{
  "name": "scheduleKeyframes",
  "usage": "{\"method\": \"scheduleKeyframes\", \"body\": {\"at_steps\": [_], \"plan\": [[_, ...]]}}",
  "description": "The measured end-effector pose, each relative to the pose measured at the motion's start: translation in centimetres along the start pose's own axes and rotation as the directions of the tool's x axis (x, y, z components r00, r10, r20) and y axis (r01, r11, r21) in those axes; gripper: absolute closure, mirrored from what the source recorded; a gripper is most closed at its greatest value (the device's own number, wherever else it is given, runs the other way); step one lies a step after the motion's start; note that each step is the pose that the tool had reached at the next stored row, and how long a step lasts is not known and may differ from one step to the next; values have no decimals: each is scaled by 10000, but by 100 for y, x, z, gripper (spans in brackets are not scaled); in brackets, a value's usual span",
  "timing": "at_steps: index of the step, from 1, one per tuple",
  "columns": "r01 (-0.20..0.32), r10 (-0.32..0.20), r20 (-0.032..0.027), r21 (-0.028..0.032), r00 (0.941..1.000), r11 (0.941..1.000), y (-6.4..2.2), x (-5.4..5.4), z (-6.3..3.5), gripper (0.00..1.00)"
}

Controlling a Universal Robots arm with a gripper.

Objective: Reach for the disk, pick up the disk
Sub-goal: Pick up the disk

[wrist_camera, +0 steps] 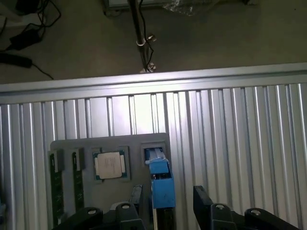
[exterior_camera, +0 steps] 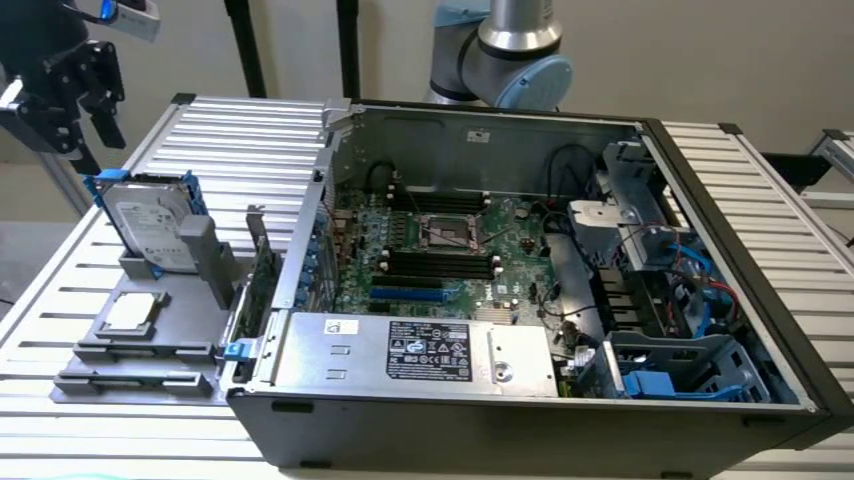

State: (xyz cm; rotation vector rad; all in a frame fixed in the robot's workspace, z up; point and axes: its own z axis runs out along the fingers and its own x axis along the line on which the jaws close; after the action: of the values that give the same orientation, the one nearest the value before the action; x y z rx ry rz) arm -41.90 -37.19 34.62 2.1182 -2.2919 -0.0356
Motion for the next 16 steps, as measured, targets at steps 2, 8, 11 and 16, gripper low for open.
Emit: {"method": "scheduleKeyframes", "body": {"at_steps": [2, 8, 11, 16], "plan": [[72, -72, -4, -3, 10000, 10000, 0, 0, 8, 46], [169, -169, -6, -1, 9999, 9999, -3, 9, 60, 46], [175, -175, -6, 5, 9998, 9998, -4, 22, 89, 46], [176, -176, -4, 33, 9998, 9998, -10, 38, 138, 46]]}}
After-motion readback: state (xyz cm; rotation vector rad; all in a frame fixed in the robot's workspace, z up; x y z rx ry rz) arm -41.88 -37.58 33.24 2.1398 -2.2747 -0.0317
